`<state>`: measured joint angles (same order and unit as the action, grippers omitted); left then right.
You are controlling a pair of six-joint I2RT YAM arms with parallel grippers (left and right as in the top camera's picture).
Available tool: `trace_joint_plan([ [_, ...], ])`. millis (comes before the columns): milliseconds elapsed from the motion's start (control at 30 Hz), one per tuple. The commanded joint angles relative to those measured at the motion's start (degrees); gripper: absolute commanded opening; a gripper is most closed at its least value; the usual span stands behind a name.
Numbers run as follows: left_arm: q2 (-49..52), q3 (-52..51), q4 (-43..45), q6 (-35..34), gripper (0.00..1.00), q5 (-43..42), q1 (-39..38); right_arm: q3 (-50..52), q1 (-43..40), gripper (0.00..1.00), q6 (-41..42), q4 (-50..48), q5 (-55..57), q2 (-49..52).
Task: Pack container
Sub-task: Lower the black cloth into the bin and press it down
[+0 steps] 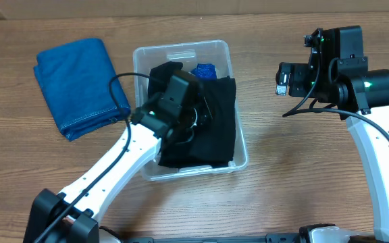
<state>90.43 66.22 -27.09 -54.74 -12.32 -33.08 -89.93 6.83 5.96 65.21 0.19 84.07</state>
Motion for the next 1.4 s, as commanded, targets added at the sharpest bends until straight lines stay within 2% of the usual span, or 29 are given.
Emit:
trace_joint_plan([
  [0, 1.18, 0.52, -1.62, -4.63, 0.04, 0.55, -2.25, -0.07, -0.11, 1.0, -0.17, -0.15, -0.26, 0.07],
  [33, 1.18, 0.52, -2.64, -4.63, 0.04, 1.01, -2.23, -0.07, -0.11, 1.0, -0.17, -0.15, -0.26, 0.07],
  [100, 1.16, 0.55, -5.7, -4.61, 0.57, 3.17, -1.7, -0.07, -0.11, 1.0, -0.17, -0.13, -0.28, 0.07],
  [133, 1.01, 0.55, -6.47, -4.31, 0.76, 4.22, -1.31, -0.07, -0.11, 1.0, -0.17, -0.11, -0.28, 0.07],
  [167, 0.87, 0.57, -6.51, -2.91, 0.83, 5.29, -0.92, -0.07, -0.11, 1.0, -0.17, -0.07, -0.28, 0.07],
  [267, -0.9, 2.1, -6.23, 3.45, 0.89, 7.48, 0.0, -0.07, -0.11, 1.0, -0.15, 0.13, -0.28, 0.07],
  [300, -2.08, 3.23, -5.7, 6.8, 0.89, 8.5, -0.02, -0.07, -0.11, 1.0, -0.17, 0.13, -0.26, 0.07],
  [367, -4.31, 5.44, -4.81, 12.52, 0.79, 10.4, -0.55, -0.07, -0.11, 1.0, -0.15, 0.09, -0.28, 0.07],
  [400, -5.22, 6.12, -3.82, 15.72, 0.59, 10.36, -0.92, -0.07, -0.11, 1.0, -0.15, 0.07, -0.26, 0.07],
  [433, -6.05, 6.38, -2.69, 18.08, 0.15, 10.01, -1.42, -0.07, -0.11, 1.0, -0.17, 0.04, -0.26, 0.07],
  [467, -6.82, 6.38, -2.05, 18.36, 0.04, 8.81, -2.03, -0.07, -0.11, 1.0, -0.17, 0.04, -0.26, 0.07],
  [600, -5.81, 5.75, -1.81, 18.38, 0.04, -5.03, -2.58, -0.07, -0.11, 1.0, -0.17, 0.04, -0.26, 0.07],
  [733, -2.73, 1.51, -0.44, 14.71, 0.04, -10.88, -2.1, -0.07, -0.11, 1.0, -0.17, 0.02, -0.26, 0.07],
  [833, 1.03, -3.43, 2.91, 9.18, 0.04, -16.63, -2.08, -0.07, -0.11, 1.0, -0.17, 0.04, -0.26, 0.07],
  [967, 5.57, -7.1, -2.62, 2.97, 0.04, -11.56, -0.81, -0.07, -0.11, 1.0, -0.17, 0.09, -0.26, 0.07],
  [1000, 7.63, -7.3, -8.55, -0.72, 0.04, -2.56, 0.85, -0.07, -0.11, 1.0, -0.17, 0.11, -0.28, 0.07],
  [1033, 8.31, -7.3, -9.92, -2.1, 0.04, 1.01, 1.84, -0.07, -0.11, 1.0, -0.15, 0.11, -0.28, 0.07],
  [1133, 8.9, -7.3, -7.58, -0.85, 0.04, 1.62, 4.74, -0.07, -0.11, 1.0, -0.17, 0.11, -0.28, 0.07],
  [1300, 8.83, -7.08, 3.58, 9.84, 0.04, -13.27, 8.55, -0.07, -0.11, 1.0, -0.17, 0.33, -0.28, 0.07],
  [1367, 8.22, -5.64, 5.51, 15.82, 0.04, -18.43, 9.14, -0.07, -0.11, 1.0, -0.15, 1.2, -0.24, 0.07],
])
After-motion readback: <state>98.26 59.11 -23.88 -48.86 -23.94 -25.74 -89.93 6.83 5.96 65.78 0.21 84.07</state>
